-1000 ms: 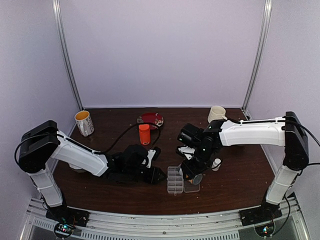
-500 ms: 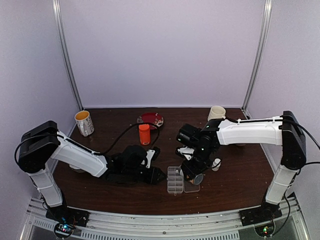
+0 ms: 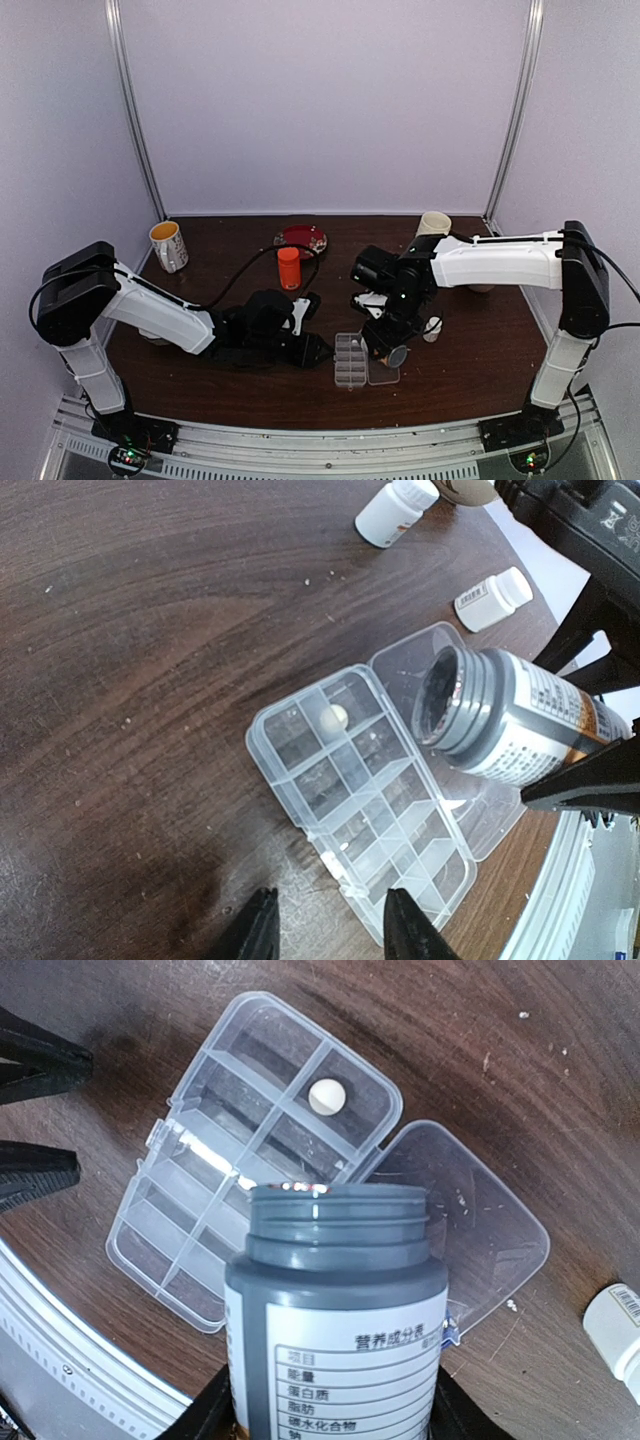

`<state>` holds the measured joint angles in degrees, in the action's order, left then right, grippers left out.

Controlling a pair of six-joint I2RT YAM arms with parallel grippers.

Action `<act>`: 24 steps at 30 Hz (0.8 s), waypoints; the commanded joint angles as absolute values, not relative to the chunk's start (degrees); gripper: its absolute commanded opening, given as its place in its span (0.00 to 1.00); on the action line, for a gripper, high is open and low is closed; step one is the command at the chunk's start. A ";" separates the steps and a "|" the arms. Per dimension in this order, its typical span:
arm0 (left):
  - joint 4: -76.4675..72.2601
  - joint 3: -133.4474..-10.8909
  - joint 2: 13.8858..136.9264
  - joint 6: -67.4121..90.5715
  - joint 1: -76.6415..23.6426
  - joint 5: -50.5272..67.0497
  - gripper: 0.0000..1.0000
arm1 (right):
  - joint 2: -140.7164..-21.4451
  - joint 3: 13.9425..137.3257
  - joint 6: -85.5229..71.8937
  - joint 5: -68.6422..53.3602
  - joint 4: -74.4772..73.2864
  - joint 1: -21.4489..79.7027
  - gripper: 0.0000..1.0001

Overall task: Sort the pills into containers
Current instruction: Pour the pill into the compartment of the pill container.

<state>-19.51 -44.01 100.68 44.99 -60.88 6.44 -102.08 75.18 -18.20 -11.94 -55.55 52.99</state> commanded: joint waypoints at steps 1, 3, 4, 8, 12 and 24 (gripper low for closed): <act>-21.99 -43.84 99.74 45.35 -61.21 6.31 0.38 | -103.23 79.49 -16.59 -8.70 -59.51 52.74 0.00; -21.80 -43.98 99.76 45.27 -61.26 6.41 0.38 | -102.14 78.21 -16.94 -10.92 -57.06 52.73 0.00; -21.89 -43.87 99.76 45.31 -61.19 6.47 0.38 | -101.70 77.58 -17.23 -11.04 -55.52 52.73 0.00; -22.15 -43.76 99.69 45.36 -61.24 6.45 0.38 | -103.42 79.43 -16.28 -9.73 -58.42 52.90 0.00; -22.44 -43.48 99.58 45.43 -61.26 6.42 0.38 | -103.97 80.12 -16.46 -7.88 -58.93 52.82 0.00; -22.42 -43.47 99.71 45.44 -61.16 6.33 0.38 | -105.21 82.36 -16.60 -6.75 -61.16 52.99 0.00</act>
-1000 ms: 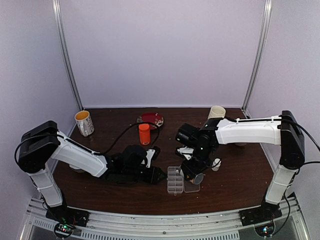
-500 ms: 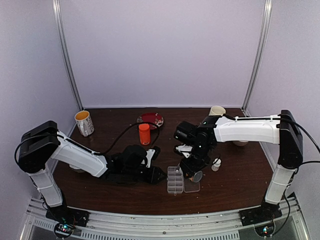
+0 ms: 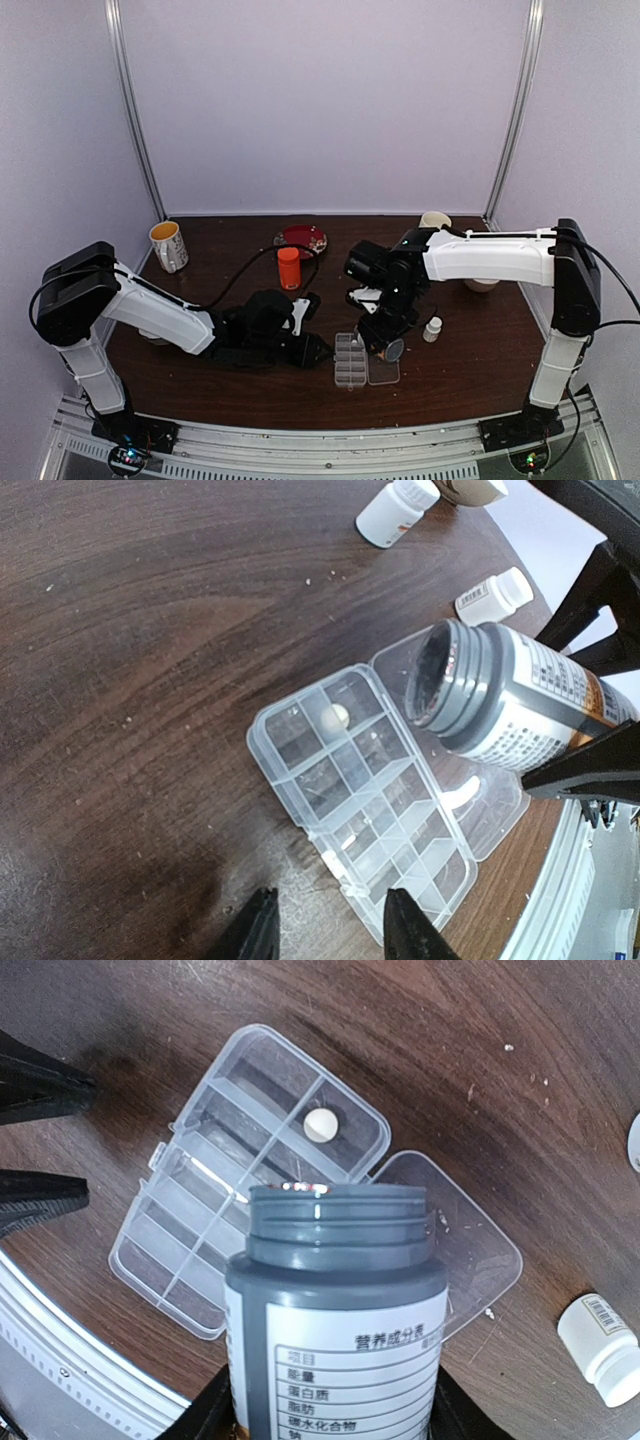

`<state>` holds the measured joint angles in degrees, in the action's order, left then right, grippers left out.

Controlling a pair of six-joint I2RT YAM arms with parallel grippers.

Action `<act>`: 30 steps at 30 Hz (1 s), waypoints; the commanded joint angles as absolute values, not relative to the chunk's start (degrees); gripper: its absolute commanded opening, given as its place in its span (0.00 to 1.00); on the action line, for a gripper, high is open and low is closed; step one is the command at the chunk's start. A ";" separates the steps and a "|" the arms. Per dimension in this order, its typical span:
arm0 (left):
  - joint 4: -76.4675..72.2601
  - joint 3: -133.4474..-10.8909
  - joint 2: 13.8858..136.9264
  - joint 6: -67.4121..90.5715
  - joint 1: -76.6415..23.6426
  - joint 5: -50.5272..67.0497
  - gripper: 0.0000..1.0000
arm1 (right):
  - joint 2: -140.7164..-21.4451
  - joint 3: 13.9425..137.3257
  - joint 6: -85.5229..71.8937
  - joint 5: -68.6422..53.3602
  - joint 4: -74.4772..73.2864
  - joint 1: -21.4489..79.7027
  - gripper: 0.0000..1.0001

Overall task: Sort the pills into containers
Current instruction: Pour the pill into the compartment of the pill container.

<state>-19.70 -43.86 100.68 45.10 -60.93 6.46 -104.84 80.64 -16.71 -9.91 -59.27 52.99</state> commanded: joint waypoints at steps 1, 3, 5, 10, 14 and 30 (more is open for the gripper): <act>-22.35 -43.54 99.72 45.44 -61.12 6.27 0.38 | -106.36 83.82 -16.04 -6.28 -62.80 53.11 0.00; -22.24 -43.67 99.76 45.44 -61.16 6.36 0.38 | -104.89 82.13 -16.33 -8.92 -59.62 53.10 0.00; -22.28 -43.62 99.76 45.43 -61.17 6.34 0.38 | -104.26 81.28 -16.92 -8.28 -58.09 53.17 0.00; -22.25 -43.82 100.04 45.40 -61.14 6.53 0.38 | -104.27 81.64 -16.18 -10.08 -58.83 53.35 0.00; -22.35 -43.84 99.97 45.36 -61.15 6.52 0.38 | -107.36 84.28 -15.60 -7.01 -62.71 53.55 0.00; -22.32 -43.73 100.02 45.44 -61.13 6.59 0.37 | -106.03 82.66 -16.11 -10.38 -58.87 53.84 0.00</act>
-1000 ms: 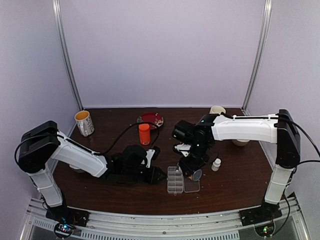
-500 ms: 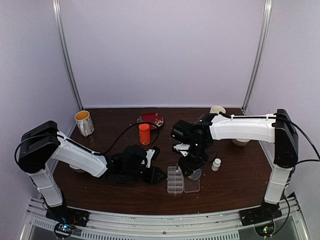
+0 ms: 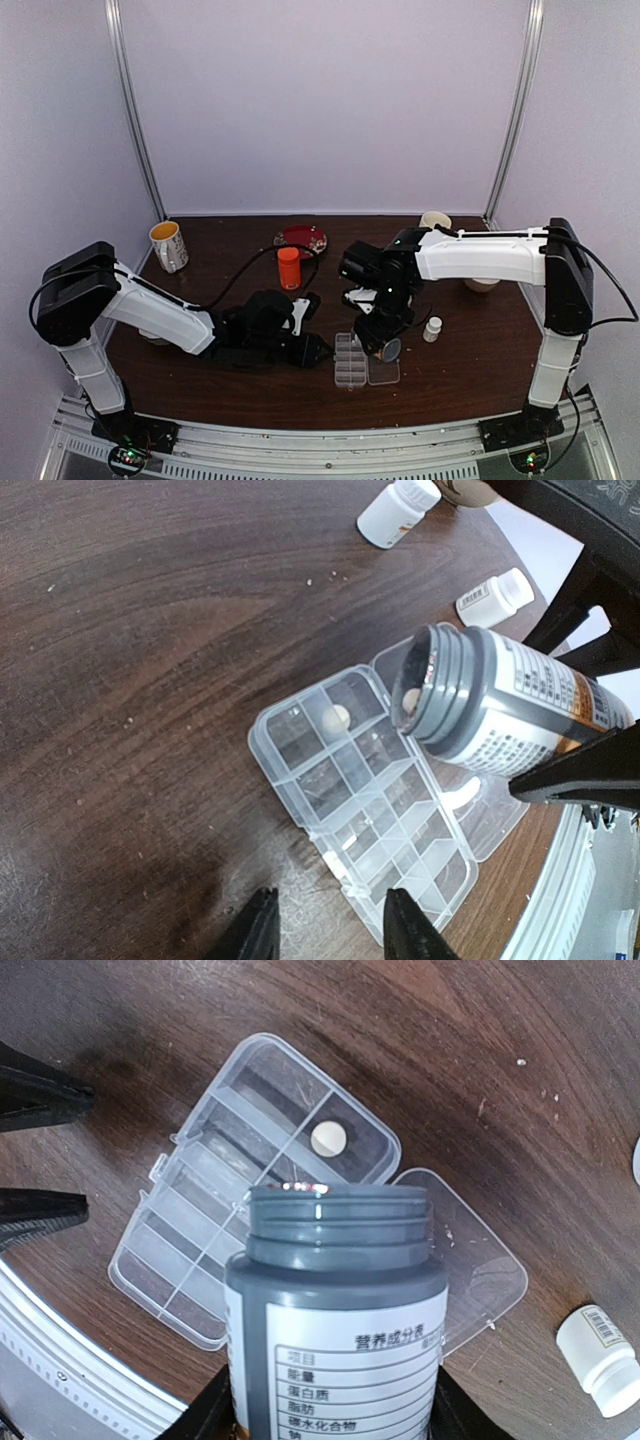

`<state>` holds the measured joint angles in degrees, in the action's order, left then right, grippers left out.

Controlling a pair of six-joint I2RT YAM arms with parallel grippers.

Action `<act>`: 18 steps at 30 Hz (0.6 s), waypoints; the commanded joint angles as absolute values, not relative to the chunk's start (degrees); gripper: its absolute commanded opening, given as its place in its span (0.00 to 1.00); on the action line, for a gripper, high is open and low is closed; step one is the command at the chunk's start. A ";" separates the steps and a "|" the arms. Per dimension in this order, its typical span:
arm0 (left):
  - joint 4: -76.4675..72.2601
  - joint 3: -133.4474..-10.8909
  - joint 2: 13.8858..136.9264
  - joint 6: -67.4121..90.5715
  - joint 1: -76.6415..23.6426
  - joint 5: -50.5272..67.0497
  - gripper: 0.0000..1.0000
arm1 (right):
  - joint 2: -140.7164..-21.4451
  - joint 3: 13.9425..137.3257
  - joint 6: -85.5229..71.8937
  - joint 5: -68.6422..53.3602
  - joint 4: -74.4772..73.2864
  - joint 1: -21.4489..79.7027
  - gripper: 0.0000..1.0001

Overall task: Sort the pills into containers
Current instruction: Pour the pill into the compartment of the pill container.

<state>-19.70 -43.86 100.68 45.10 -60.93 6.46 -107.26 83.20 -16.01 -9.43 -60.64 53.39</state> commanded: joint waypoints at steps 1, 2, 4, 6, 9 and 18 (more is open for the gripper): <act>-22.43 -43.65 100.02 45.51 -61.16 6.58 0.37 | -106.65 83.13 -16.25 -9.08 -59.61 53.87 0.00; -22.55 -43.67 100.03 45.52 -61.13 6.46 0.37 | -108.08 84.75 -15.78 -7.50 -63.54 53.88 0.00; -22.45 -43.66 100.02 45.53 -61.12 6.50 0.37 | -108.16 85.52 -14.87 -8.93 -63.44 53.96 0.00; -22.47 -43.68 100.02 45.53 -61.11 6.50 0.37 | -106.58 83.99 -15.56 -9.79 -60.70 53.96 0.00; -22.43 -43.68 100.14 45.54 -61.12 6.43 0.37 | -109.16 86.87 -15.19 -6.10 -65.72 54.20 0.00; -22.42 -43.55 100.02 45.53 -61.10 6.48 0.37 | -106.93 84.89 -15.18 -11.02 -60.57 54.67 0.00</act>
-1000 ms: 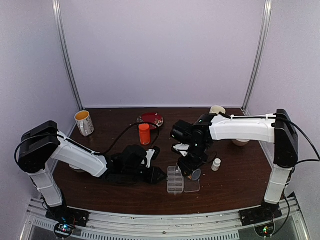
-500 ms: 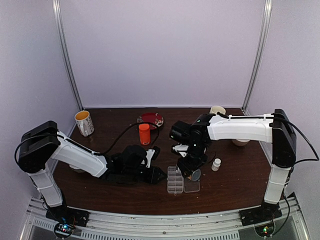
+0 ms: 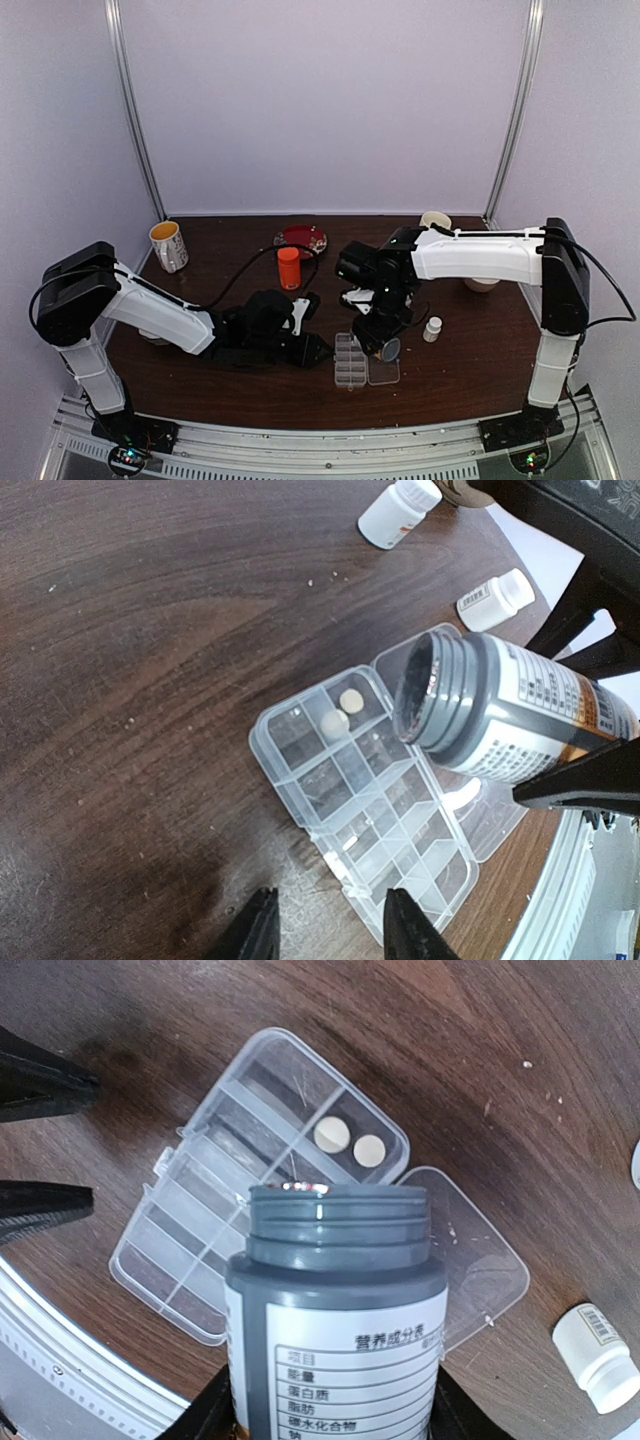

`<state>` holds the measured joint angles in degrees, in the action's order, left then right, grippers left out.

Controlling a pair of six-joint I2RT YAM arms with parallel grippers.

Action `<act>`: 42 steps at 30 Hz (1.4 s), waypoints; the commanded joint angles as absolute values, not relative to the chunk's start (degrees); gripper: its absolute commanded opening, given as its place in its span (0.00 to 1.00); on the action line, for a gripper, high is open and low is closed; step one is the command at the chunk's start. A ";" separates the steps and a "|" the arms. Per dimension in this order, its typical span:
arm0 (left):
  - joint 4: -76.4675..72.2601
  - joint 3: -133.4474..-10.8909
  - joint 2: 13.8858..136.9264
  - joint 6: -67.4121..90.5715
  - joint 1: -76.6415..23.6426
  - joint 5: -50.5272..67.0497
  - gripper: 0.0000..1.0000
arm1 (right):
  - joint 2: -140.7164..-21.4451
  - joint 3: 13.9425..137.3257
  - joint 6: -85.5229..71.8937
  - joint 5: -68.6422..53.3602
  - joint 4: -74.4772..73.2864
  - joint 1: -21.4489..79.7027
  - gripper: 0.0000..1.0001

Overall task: Sort the pills into containers
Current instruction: Pour the pill into the compartment of the pill container.

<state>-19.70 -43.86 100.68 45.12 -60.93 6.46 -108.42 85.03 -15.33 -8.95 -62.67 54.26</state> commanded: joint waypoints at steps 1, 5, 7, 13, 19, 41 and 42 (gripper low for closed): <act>-22.41 -43.59 100.02 45.53 -61.09 6.45 0.37 | -106.53 84.29 -15.87 -10.45 -59.87 54.67 0.00; -22.47 -43.52 100.05 45.62 -61.15 6.37 0.37 | -108.55 86.15 -14.66 -8.38 -63.79 54.84 0.00; -22.47 -43.58 100.02 45.60 -61.12 6.42 0.37 | -106.64 84.37 -15.73 -9.96 -60.29 54.84 0.00; -22.33 -43.67 100.11 45.62 -61.09 6.45 0.37 | -107.00 84.63 -15.13 -9.72 -60.48 54.81 0.00; -22.33 -43.59 100.06 45.60 -61.15 6.41 0.37 | -107.74 85.46 -14.57 -11.31 -61.45 54.77 0.00; -22.36 -43.69 100.22 45.62 -61.14 6.42 0.37 | -109.13 87.89 -14.56 -5.67 -65.78 55.01 0.00; -22.41 -43.68 100.21 45.62 -61.15 6.42 0.37 | -110.63 89.58 -14.10 -4.09 -68.34 55.02 0.00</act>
<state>-19.70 -43.79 100.68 45.41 -60.93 6.46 -109.80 87.07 -14.48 -8.25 -64.34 54.78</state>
